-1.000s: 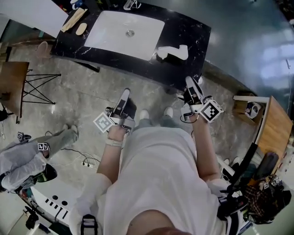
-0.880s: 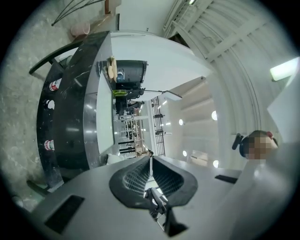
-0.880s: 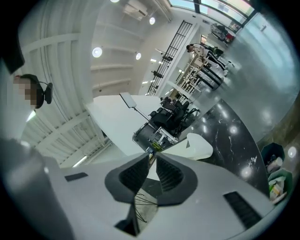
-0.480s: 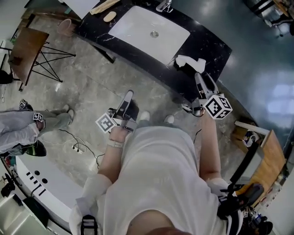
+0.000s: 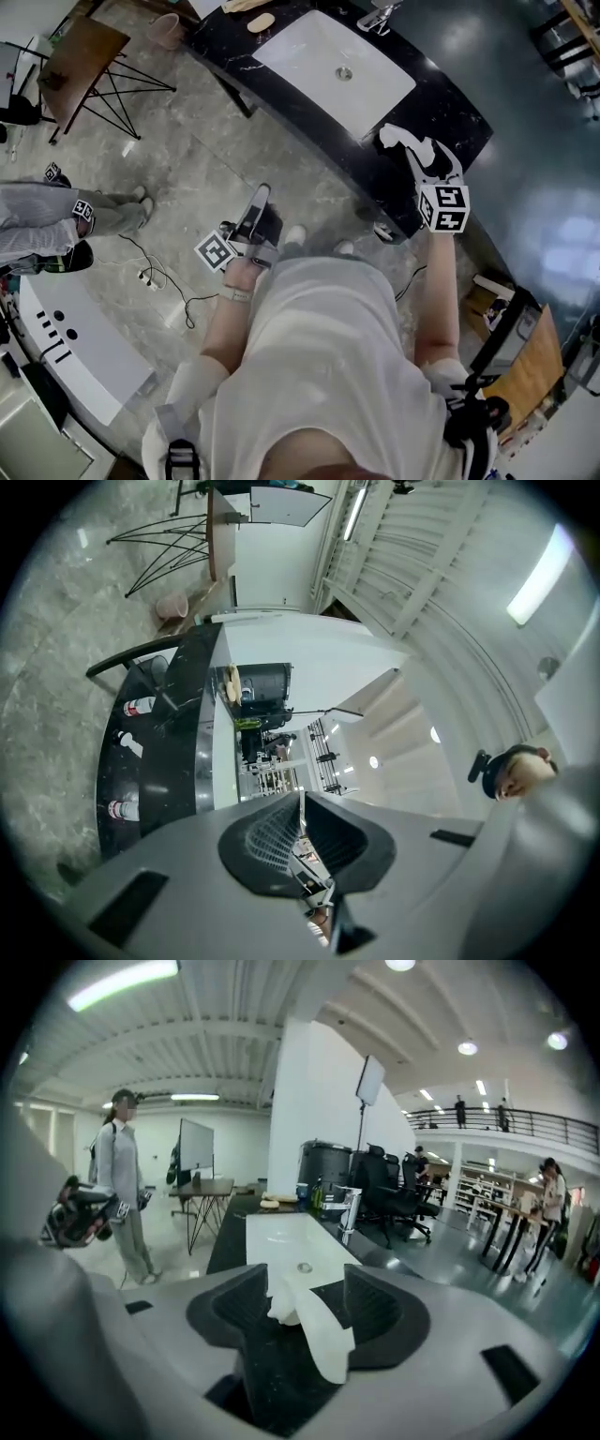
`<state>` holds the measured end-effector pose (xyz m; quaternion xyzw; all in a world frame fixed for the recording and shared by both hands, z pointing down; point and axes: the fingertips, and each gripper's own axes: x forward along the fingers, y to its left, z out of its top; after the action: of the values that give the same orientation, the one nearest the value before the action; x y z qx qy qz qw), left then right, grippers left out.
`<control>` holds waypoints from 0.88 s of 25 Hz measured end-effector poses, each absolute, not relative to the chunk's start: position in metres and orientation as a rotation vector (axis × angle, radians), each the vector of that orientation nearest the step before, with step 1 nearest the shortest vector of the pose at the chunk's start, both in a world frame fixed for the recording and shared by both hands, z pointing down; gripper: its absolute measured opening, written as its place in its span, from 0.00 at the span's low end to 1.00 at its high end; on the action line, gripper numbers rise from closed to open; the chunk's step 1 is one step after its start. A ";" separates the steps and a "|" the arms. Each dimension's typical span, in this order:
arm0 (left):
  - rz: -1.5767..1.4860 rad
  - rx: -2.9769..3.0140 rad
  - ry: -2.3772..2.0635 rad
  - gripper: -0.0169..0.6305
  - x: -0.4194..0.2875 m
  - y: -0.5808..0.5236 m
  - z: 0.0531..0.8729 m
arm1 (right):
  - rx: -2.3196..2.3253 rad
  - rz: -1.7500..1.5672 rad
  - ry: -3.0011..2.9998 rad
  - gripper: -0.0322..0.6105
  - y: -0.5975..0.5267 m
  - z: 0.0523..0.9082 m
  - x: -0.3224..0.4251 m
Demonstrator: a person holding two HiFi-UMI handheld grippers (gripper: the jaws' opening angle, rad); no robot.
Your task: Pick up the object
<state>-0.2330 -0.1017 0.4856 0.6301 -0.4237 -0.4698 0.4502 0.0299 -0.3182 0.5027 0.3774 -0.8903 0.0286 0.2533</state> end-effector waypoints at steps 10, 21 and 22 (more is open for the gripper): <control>-1.219 1.510 -1.158 0.04 -0.245 -0.075 0.486 | 0.637 -0.266 -2.078 0.45 -0.330 0.558 0.004; -1.265 1.457 -1.254 0.04 -0.258 -0.044 0.490 | 0.423 -0.377 -1.812 0.46 -0.344 0.614 -0.001; -1.268 1.455 -1.260 0.04 -0.259 -0.041 0.489 | 0.416 -0.390 -1.796 0.46 -0.347 0.618 -0.001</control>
<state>-0.2591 -0.0413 0.4894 0.5769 -0.4994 -0.5027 0.4062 -0.0012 -0.3467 0.6175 0.1786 -0.7708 -0.1672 0.5882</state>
